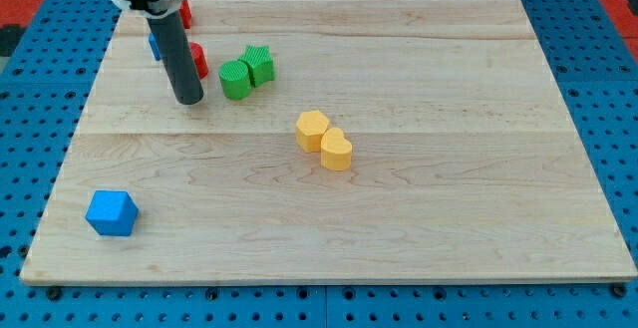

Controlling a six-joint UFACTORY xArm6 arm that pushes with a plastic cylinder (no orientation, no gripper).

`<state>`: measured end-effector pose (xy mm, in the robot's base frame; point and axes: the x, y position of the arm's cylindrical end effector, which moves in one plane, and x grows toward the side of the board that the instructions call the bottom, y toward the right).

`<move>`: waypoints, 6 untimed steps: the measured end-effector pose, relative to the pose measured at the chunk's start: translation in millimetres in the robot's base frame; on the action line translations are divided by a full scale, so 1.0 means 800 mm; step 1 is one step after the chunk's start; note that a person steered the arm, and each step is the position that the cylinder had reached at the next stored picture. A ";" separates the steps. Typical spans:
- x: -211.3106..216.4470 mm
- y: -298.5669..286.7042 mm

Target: Drag the green blocks towards the top center of the board

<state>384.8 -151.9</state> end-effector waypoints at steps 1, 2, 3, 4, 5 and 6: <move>-0.018 0.033; -0.073 0.056; -0.115 0.115; -0.152 0.166; -0.177 0.118; -0.241 0.117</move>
